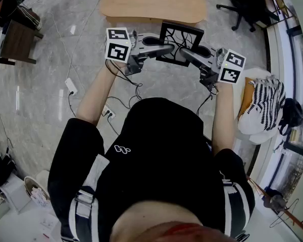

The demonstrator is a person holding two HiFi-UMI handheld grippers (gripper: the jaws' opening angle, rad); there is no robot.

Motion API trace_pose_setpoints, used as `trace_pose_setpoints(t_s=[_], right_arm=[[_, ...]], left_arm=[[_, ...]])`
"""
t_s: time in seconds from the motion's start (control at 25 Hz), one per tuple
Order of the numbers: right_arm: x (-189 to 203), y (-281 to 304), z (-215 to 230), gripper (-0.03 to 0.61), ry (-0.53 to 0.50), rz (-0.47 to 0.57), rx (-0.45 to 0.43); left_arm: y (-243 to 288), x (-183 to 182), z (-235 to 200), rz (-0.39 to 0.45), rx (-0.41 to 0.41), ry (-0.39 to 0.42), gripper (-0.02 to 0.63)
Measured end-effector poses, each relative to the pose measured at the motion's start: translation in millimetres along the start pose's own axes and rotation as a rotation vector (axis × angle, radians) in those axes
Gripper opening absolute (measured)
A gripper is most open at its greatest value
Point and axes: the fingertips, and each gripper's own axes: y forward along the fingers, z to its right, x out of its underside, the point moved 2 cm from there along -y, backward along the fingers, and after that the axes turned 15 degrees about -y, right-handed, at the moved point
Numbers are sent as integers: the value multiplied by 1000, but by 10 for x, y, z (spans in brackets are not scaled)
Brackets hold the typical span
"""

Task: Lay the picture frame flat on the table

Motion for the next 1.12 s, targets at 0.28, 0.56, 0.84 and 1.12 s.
trace_pose_setpoints(t_s=[0.28, 0.56, 0.84, 1.12], right_arm=[[40, -11, 47, 37, -10, -10, 27], [104, -1, 83, 37, -2, -10, 63], [240, -15, 167, 37, -6, -5, 70], [309, 240, 929, 37, -7, 1, 48]], left_arm=[[16, 14, -44, -16, 0, -1, 29], [8, 25, -135, -54, 8, 10, 29], [25, 87, -265, -68, -24, 30, 29], [-150, -300, -917, -57, -74, 52, 29]])
